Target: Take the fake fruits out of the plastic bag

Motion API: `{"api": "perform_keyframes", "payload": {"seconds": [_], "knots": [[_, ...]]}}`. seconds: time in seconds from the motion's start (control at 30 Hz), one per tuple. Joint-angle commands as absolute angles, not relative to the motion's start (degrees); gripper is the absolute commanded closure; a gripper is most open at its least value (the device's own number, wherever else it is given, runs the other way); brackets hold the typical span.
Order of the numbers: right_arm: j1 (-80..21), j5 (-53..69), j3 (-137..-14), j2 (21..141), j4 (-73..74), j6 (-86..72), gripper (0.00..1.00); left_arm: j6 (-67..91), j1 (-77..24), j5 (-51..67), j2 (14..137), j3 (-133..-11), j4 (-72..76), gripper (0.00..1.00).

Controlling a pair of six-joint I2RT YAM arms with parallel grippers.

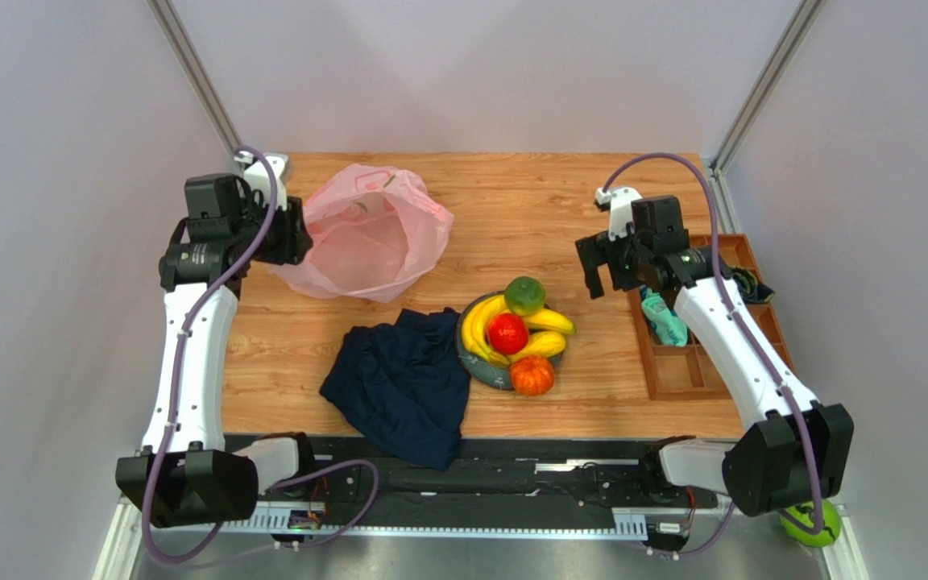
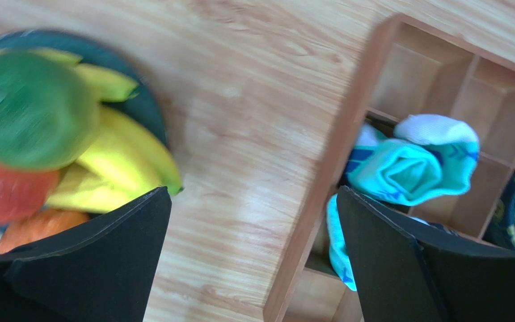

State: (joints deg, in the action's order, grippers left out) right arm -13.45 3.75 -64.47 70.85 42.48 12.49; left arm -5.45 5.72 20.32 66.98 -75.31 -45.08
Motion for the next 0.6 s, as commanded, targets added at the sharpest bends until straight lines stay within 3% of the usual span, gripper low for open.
{"api": "perform_keyframes", "payload": {"seconds": [0.0, 0.57], "knots": [[-11.26, -5.37, -68.82, 70.93, 38.07, 4.13, 0.00, -8.71, 5.98, 8.95, 65.23, -74.89, -42.98, 0.01], [-11.25, -1.32, -69.61, 73.39, 39.02, 8.87, 0.02, -7.74, 6.06, 30.23, 51.59, -69.08, -45.97, 0.01]]}}
